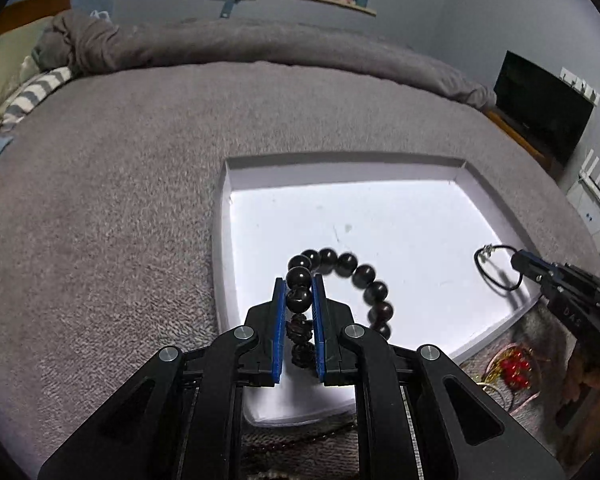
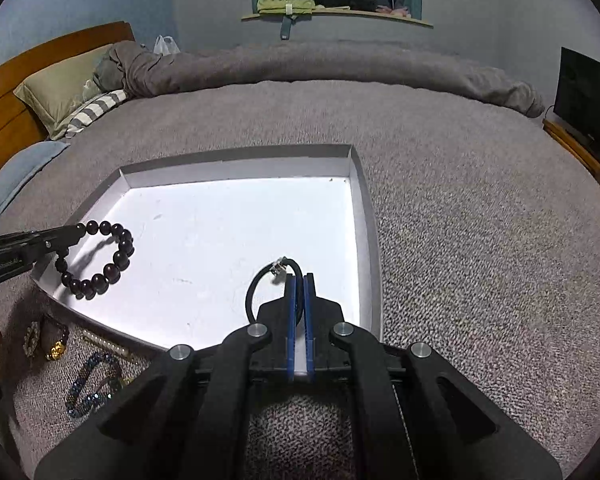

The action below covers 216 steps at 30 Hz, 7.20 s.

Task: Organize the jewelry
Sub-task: 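Carry both held bracelets up and over into the white box, then open both tools to drop the bracelets inside the white box, then withdraw both open tools from the box toward the remaining jewelry, then grasp the pearl bracelet with the left tool while the right tool grasps the pink-gold string bracelet, then lift both held bracelets and carry them over the white box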

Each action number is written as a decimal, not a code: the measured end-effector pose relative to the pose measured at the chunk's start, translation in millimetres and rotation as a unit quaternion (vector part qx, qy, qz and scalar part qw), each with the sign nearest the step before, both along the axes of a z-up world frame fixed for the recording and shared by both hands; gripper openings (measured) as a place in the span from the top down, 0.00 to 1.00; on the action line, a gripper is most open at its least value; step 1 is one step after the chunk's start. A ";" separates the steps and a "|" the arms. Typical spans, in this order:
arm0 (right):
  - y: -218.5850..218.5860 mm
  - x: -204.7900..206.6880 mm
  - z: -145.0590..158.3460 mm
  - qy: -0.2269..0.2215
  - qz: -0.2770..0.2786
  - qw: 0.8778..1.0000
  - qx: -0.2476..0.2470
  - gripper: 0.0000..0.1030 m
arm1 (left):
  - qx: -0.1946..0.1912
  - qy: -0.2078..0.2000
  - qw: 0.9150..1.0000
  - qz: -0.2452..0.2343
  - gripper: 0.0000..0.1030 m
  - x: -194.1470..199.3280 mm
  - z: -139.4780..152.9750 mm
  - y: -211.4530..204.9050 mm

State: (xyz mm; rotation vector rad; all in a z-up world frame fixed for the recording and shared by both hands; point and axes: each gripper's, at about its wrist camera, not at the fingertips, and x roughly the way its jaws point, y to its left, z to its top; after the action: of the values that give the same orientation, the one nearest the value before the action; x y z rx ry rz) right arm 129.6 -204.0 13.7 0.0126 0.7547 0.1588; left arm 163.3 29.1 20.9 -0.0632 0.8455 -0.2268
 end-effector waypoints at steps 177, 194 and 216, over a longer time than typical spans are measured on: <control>2.4 -131.0 73.3 -0.139 0.079 0.983 0.092 0.97 | 0.074 -0.075 0.990 -0.095 0.59 -136.8 10.7 -14.1; 15.6 -44.3 92.7 -0.155 0.041 0.983 0.090 0.97 | 0.066 -0.108 0.989 -0.080 0.59 -83.5 61.6 -34.4; -0.4 42.3 36.0 -0.072 -0.008 0.994 0.085 0.97 | 0.109 -0.011 0.993 -0.044 0.59 41.7 20.8 -37.4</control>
State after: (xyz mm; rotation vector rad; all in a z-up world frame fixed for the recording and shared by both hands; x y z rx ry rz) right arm 171.9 -204.4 49.7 0.1680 0.5963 0.2061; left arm 204.9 -8.3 41.8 0.1801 0.8478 -0.2162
